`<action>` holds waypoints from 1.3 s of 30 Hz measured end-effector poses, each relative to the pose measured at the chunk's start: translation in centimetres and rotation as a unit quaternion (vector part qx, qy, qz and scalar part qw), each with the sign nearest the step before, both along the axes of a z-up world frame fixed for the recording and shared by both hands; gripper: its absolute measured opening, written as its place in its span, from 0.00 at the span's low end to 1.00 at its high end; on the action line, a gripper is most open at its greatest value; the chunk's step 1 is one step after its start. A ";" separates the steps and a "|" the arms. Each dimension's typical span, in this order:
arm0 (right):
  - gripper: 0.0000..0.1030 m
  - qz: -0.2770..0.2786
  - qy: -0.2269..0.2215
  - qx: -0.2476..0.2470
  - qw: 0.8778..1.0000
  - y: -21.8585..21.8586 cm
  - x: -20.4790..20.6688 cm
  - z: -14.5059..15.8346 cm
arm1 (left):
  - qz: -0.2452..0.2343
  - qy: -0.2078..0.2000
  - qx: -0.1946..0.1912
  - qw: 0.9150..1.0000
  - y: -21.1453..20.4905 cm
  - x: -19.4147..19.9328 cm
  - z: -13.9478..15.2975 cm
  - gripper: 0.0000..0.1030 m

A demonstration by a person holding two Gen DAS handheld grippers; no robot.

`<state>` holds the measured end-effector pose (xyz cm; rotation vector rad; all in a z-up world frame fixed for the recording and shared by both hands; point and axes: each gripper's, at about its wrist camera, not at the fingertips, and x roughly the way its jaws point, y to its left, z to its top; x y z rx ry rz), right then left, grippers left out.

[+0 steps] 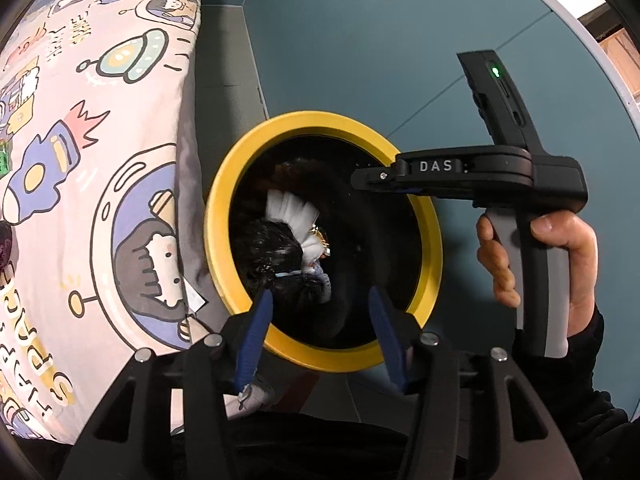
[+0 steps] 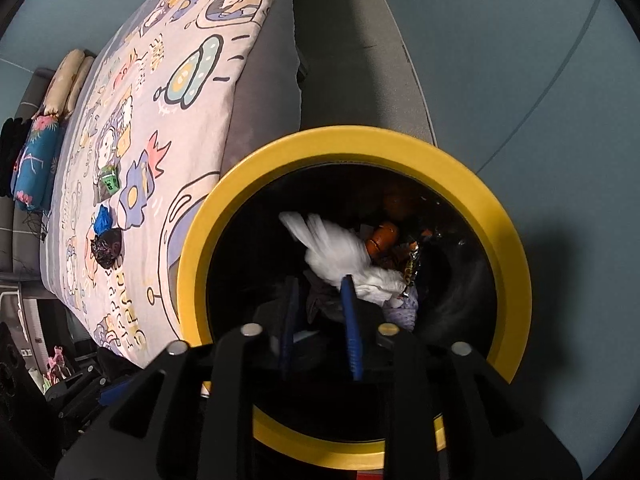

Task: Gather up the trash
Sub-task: 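Open both grippers to drop bags and tissue into the bin, withdraw, then move both open grippers toward the blue glove and black bag on the bed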

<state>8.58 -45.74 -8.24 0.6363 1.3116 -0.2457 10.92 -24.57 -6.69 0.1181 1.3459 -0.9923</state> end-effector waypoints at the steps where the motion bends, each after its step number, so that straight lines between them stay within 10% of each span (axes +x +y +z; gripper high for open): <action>1: 0.29 -0.002 -0.001 -0.001 1.000 -0.1 0.0 0.1 | 0.003 -0.001 -0.001 1.000 0.2 0.1 0.1 0.49; 18: 0.54 0.040 -0.018 -0.016 0.999 3.8 4.1 1.8 | 0.115 -0.035 0.004 0.993 7.9 5.5 0.5 0.68; 39: 0.62 0.208 -0.011 -0.023 0.978 16.9 16.2 1.0 | 0.279 -0.039 0.045 0.958 22.1 13.7 -1.9 0.72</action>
